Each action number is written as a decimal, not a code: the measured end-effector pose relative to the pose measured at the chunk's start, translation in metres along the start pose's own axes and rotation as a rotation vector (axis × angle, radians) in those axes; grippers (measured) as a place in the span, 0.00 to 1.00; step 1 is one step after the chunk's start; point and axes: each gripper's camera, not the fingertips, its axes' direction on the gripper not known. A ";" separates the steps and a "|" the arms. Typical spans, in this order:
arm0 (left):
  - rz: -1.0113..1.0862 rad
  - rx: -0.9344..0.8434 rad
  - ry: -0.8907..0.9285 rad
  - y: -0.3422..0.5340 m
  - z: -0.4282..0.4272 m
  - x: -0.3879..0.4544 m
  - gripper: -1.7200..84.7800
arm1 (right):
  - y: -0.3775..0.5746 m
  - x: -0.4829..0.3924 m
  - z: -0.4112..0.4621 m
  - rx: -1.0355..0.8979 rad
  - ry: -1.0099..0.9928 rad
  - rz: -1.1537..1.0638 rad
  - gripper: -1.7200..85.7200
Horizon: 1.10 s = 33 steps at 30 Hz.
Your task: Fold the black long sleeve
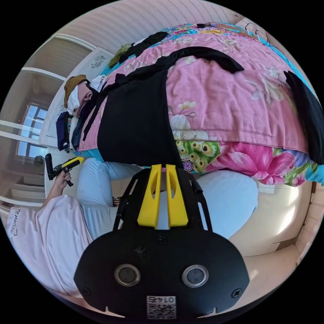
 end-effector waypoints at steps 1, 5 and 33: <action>0.010 0.014 -0.008 0.001 -0.003 0.003 0.01 | 0.002 -0.006 0.002 0.021 0.005 -0.019 0.04; 0.019 0.056 0.018 0.000 -0.006 0.009 0.01 | 0.013 -0.020 0.012 0.101 0.008 -0.065 0.04; 0.304 0.226 -0.197 -0.310 0.001 0.027 0.08 | -0.328 -0.121 0.205 0.050 0.173 -0.551 0.09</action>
